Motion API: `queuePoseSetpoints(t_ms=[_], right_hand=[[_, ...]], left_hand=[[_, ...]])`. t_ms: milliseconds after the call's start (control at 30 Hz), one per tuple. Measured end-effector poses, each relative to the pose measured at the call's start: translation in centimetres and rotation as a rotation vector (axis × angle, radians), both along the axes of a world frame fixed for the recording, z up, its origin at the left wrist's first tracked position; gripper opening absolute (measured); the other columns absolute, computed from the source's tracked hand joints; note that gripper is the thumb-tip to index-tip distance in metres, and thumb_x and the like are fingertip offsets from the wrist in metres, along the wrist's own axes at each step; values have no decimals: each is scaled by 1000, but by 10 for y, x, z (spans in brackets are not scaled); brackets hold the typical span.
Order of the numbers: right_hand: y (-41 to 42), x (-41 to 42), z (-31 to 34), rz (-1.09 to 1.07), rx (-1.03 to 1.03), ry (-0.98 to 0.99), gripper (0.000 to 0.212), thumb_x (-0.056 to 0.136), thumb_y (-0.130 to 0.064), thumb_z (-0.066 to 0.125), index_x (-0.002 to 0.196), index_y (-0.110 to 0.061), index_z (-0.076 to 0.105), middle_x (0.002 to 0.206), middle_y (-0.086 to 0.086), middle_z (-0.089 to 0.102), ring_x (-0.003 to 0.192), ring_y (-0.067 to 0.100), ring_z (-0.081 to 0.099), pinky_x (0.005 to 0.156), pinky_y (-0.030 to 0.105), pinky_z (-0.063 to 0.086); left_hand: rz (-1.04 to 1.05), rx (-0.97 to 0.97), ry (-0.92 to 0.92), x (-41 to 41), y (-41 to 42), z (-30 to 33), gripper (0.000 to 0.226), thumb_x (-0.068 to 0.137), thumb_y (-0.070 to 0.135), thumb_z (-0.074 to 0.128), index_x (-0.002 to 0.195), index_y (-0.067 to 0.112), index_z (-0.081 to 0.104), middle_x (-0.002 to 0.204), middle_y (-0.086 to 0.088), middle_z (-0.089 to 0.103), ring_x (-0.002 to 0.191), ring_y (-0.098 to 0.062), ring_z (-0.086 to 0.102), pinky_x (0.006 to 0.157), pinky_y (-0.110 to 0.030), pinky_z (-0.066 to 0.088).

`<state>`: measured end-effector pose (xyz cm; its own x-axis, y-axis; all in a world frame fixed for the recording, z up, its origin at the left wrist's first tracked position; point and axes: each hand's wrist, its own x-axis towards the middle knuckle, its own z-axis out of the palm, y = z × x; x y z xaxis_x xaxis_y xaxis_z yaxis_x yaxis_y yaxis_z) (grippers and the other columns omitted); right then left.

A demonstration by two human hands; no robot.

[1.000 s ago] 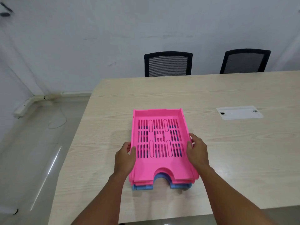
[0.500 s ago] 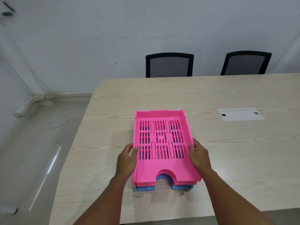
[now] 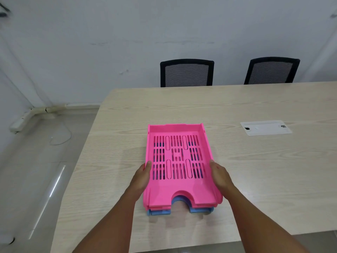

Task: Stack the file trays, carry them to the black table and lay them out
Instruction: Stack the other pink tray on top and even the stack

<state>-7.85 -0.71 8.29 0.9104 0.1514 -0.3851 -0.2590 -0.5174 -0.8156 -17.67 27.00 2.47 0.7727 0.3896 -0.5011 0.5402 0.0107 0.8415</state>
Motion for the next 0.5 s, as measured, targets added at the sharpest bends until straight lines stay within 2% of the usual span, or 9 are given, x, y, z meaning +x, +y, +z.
queuePoseSetpoints(t_ms=[67,133,200,333,433,500], right_hand=[[0,2,0,1,-15,-6,54,106,-42,24,107,-8,66,96,8,68,92,25,65,82,40,53],[1,6,-1,4,-30,-10,56,106,-41,24,107,-6,67,98,11,69,93,27,66,84,42,53],[2,10,-1,4,-33,-12,55,106,-41,24,105,-6,67,99,13,69,92,27,66,84,42,53],[7,16,-2,-18,-14,-3,53,105,-41,27,103,-5,66,100,15,70,95,30,67,86,45,54],[8,17,-5,-35,5,12,52,105,-43,28,105,-7,66,101,14,70,97,32,67,92,51,55],[5,18,-7,-25,26,28,51,105,-44,29,107,-10,67,103,13,71,98,31,68,93,52,55]], left_hand=[[4,42,-16,-2,-9,23,92,73,88,32,139,28,57,136,-2,66,127,-26,60,111,-53,44],[26,98,-30,-1,-15,43,69,91,70,31,129,23,64,122,-3,72,117,-26,65,107,-52,48],[55,149,-34,3,-18,52,57,102,54,27,120,18,67,110,-5,73,108,-25,67,103,-50,50],[65,181,-20,10,-17,50,59,102,56,25,119,16,65,108,-8,71,106,-27,66,102,-52,51],[65,153,-2,11,-13,44,62,100,61,26,112,15,66,108,-18,71,103,-33,68,97,-53,53],[71,112,10,11,-12,39,65,97,65,28,119,17,66,109,-13,72,104,-31,68,99,-54,53]])
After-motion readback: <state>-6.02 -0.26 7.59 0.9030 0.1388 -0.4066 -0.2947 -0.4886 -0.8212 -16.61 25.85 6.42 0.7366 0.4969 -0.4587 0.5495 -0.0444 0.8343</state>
